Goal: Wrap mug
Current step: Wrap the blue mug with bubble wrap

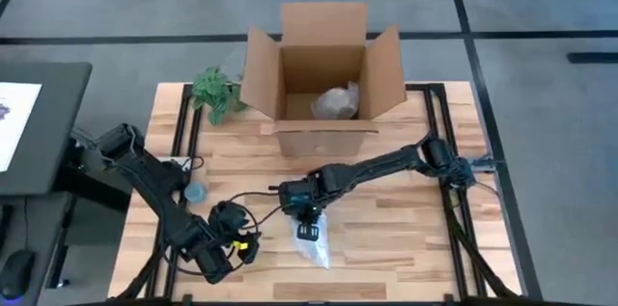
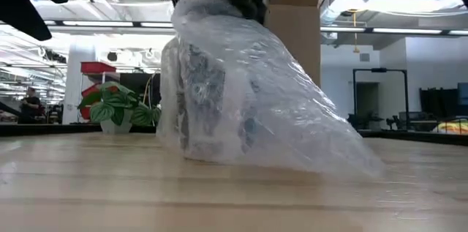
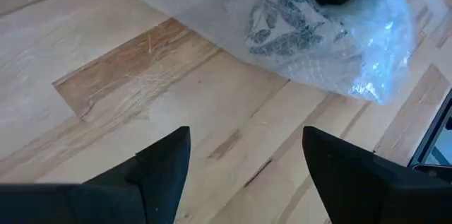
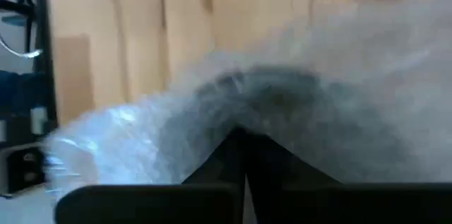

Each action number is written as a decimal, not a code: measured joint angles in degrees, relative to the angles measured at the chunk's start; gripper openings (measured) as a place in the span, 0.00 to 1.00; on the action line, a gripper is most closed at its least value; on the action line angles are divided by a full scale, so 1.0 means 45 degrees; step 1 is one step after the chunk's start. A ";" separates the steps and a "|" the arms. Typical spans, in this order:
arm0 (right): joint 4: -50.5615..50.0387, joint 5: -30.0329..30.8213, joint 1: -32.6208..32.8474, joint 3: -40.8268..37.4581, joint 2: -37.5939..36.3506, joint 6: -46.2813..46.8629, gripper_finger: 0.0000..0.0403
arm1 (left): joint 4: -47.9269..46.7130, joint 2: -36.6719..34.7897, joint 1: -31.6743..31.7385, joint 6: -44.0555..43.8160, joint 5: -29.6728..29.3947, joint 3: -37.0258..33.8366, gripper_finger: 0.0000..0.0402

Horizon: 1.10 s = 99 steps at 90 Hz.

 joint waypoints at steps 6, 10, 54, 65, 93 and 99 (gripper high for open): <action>-0.0699 -0.0004 0.0000 0.0805 -0.0037 -0.0002 0.00 | -0.0001 0.0000 0.0000 -0.0004 0.0005 0.0000 0.63; -0.1152 -0.0004 0.0000 0.1280 -0.0048 0.0000 0.00 | 0.0004 0.0000 0.0000 -0.0004 0.0005 0.0001 0.63; -0.0659 0.1693 -0.0090 -0.0335 0.0042 0.0810 0.00 | -0.0023 0.0000 0.0000 0.0040 0.0006 0.0001 0.63; 0.0086 0.1691 -0.0053 -0.1244 -0.0018 0.0998 0.00 | -0.0023 0.0000 0.0000 0.0045 -0.0058 0.0004 0.63; 0.1687 0.1681 0.0087 -0.2102 -0.0066 0.1081 0.00 | -0.0040 0.0000 0.0000 0.0152 -0.0189 0.0003 0.63; 0.1299 0.1457 0.0083 -0.1748 -0.0140 0.1018 0.00 | -0.0040 0.0000 -0.0004 0.0229 -0.0193 0.0005 0.63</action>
